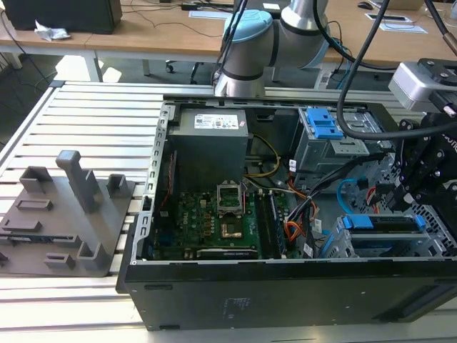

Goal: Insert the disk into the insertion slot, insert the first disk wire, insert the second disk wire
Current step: 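Insert the first disk wire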

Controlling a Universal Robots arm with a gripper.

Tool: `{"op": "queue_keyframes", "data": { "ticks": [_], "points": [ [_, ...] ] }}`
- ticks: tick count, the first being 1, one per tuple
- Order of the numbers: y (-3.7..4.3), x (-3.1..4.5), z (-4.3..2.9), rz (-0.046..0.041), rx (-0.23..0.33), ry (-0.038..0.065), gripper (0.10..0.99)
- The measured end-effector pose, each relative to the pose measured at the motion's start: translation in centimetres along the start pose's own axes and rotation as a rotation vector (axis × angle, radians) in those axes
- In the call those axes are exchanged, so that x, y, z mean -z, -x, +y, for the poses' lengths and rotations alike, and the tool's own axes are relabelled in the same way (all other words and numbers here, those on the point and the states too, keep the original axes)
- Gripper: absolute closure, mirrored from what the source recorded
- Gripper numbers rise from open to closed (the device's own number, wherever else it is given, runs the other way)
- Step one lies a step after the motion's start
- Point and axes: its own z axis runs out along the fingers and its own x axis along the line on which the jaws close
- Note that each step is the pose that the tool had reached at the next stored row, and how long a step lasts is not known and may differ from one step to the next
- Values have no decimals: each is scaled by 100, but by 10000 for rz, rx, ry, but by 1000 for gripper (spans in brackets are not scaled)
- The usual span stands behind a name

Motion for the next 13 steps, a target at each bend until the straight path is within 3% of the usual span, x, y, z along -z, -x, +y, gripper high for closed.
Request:
{"op": "queue_keyframes", "data": {
  "ticks": [5,8,9,10,12,13],
  "points": [
    [0,0,-1,-1,0,0,973],
    [0,0,-1,0,0,-1,792],
    [0,0,-2,0,0,-1,792],
    [0,0,-2,-1,0,-1,725],
    [9,-1,-2,-1,0,-1,725],
    [59,1,0,1,0,-1,725]
  ]
}}
